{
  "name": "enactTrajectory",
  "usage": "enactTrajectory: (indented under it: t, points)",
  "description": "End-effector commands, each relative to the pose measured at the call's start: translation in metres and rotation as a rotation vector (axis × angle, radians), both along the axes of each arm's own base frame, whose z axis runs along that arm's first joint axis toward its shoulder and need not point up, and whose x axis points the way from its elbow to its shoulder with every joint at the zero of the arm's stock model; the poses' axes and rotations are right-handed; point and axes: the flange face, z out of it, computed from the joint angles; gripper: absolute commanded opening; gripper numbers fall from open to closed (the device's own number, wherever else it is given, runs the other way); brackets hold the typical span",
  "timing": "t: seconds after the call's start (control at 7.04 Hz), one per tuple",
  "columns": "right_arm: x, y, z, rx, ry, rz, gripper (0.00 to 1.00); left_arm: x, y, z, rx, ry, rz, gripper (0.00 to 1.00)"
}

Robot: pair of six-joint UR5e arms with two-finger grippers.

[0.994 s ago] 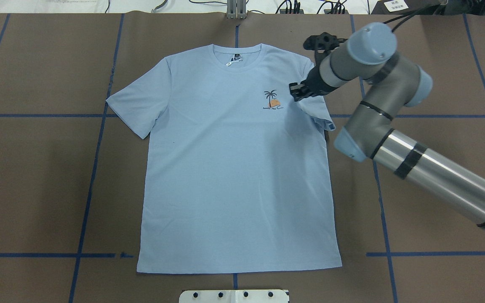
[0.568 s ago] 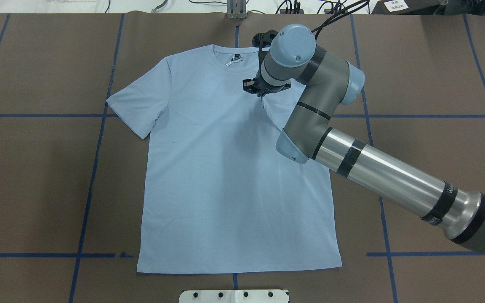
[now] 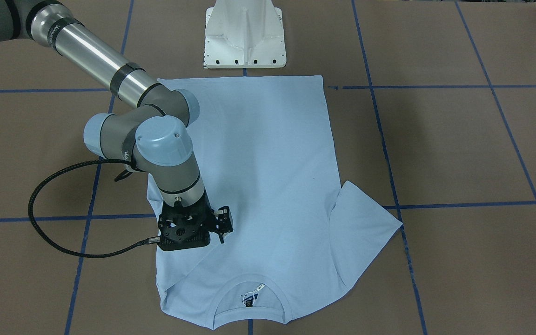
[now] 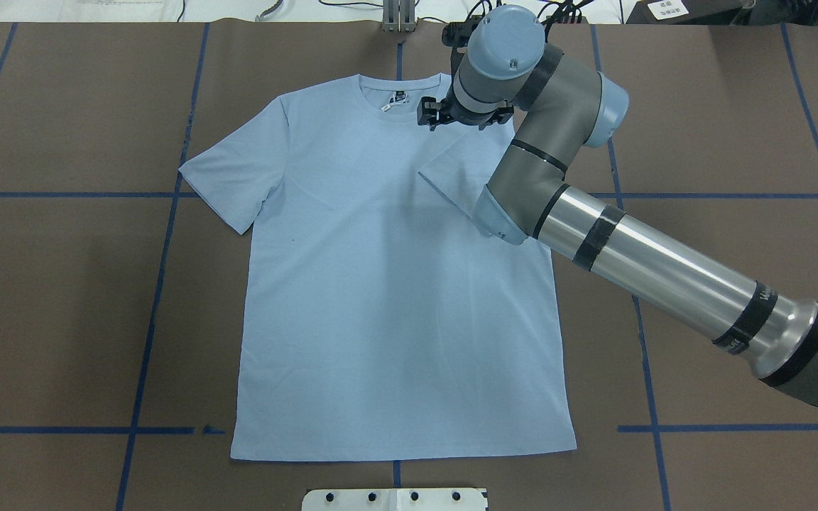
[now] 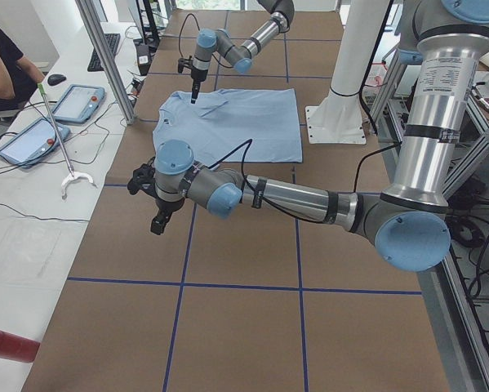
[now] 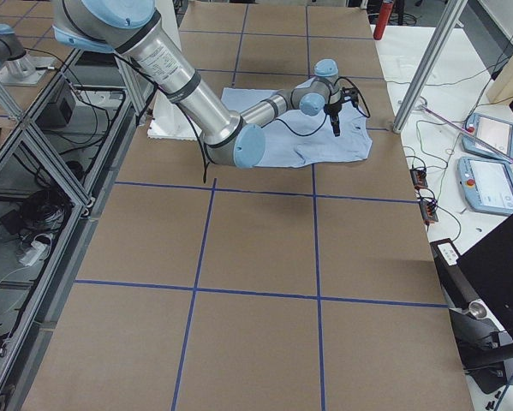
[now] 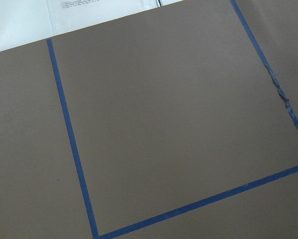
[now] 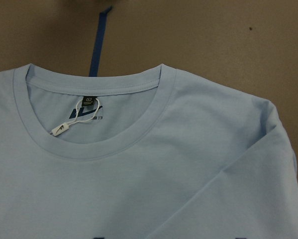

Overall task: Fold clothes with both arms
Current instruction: 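Grasp the sleeve with the right gripper and fold it inward onto the shirt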

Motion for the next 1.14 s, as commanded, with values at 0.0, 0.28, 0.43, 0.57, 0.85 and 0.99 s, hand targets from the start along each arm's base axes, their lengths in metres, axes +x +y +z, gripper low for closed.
enactTrajectory:
  t: [0.0, 0.28, 0.43, 0.57, 0.85, 0.99]
  points:
    - [0.016, -0.028, 0.040, 0.003, 0.089, 0.018, 1.00, 0.001, -0.003, -0.004, -0.001, 0.004, -0.005, 1.00]
    - [0.009, -0.048, 0.081, 0.053, 0.146, 0.066, 0.99, 0.001, -0.006, -0.010, 0.007, 0.006, -0.008, 1.00]
    - [-0.002, -0.066, 0.088, 0.071, 0.162, 0.089, 0.98, 0.001, -0.007, -0.011, 0.010, 0.006, -0.008, 1.00]
    - [-0.005, -0.076, 0.090, 0.074, 0.195, 0.110, 0.95, 0.001, -0.008, -0.013, 0.013, 0.007, -0.008, 1.00]
    - [0.002, -0.081, 0.090, 0.093, 0.205, 0.089, 0.37, 0.000, -0.008, -0.014, 0.013, 0.007, -0.011, 1.00]
    - [0.013, -0.088, 0.090, 0.122, 0.217, 0.042, 0.13, 0.000, -0.008, -0.014, 0.013, 0.007, -0.011, 1.00]
